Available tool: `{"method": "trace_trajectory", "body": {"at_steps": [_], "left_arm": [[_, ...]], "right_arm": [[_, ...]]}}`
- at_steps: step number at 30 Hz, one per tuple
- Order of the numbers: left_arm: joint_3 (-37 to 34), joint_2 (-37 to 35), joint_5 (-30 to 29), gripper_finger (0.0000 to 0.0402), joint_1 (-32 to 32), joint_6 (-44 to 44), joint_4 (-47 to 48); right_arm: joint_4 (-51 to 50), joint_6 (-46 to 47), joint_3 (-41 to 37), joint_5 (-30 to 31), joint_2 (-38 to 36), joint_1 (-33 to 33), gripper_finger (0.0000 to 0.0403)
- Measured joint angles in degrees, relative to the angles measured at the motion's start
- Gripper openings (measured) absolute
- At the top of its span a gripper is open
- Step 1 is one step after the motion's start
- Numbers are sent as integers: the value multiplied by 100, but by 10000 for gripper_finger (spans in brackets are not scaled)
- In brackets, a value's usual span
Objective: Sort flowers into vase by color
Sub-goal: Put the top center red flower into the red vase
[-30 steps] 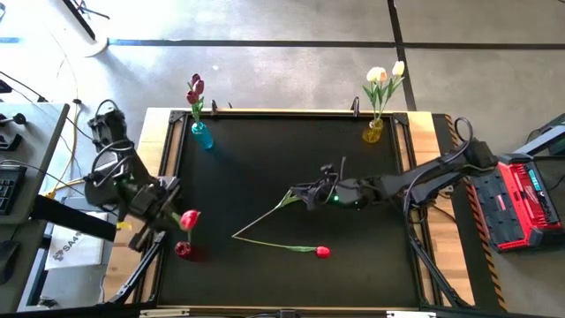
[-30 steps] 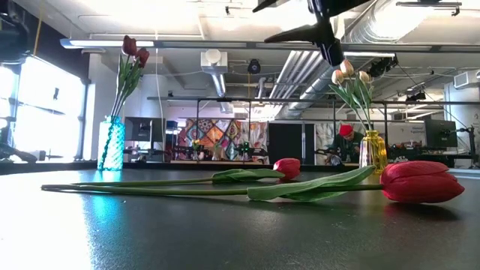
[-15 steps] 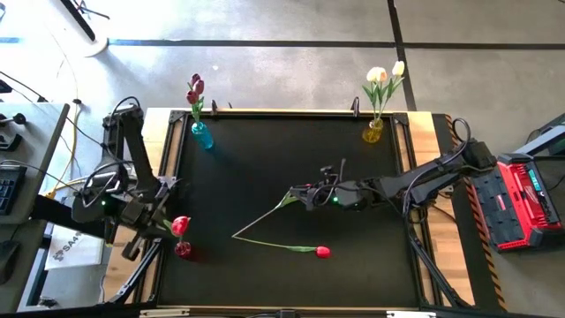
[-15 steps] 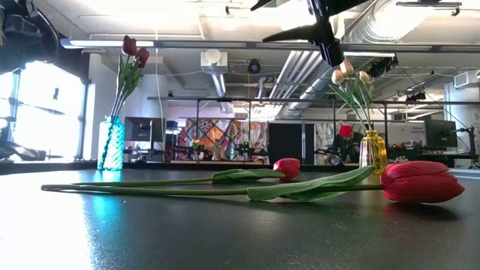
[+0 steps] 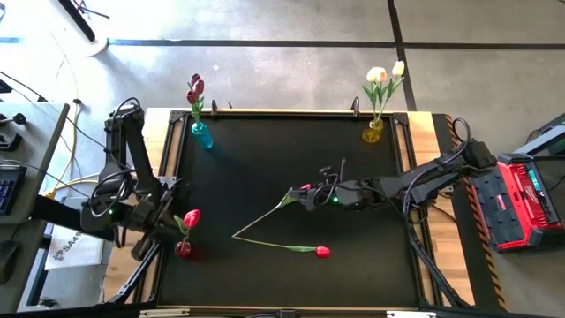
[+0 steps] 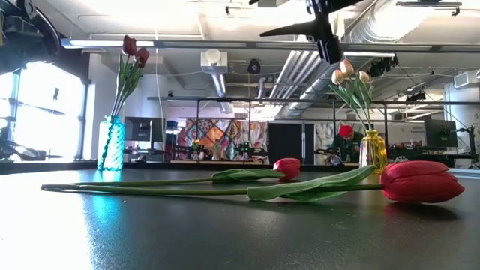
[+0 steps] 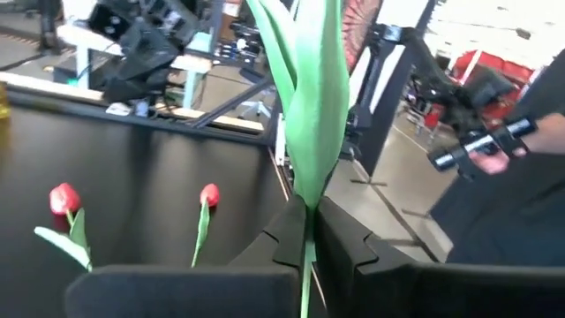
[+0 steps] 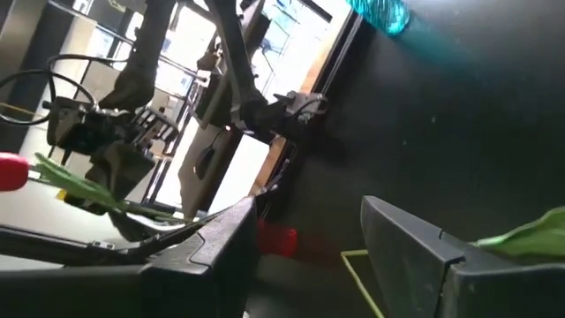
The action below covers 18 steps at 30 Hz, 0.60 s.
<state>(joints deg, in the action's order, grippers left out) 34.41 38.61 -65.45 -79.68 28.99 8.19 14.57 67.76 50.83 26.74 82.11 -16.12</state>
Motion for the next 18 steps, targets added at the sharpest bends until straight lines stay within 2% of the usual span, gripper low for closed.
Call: {"method": "trace_trajectory", "body": {"at_steps": [5, 9, 13, 18], "left_arm": [[0, 0, -283, 50, 0, 354, 129], [0, -7, -323, 96, 1, 356, 111], [2, -63, -88, 130, 2, 291, 86], [2, -270, 189, 146, 4, 286, 67]], "right_arm": [[-291, 697, 0, -88, 99, -7, 194], [-284, 818, 14, -126, 325, -54, 194], [-283, 831, 127, -170, 614, -107, 194], [-278, 680, 309, -364, 926, -129, 194]]}}
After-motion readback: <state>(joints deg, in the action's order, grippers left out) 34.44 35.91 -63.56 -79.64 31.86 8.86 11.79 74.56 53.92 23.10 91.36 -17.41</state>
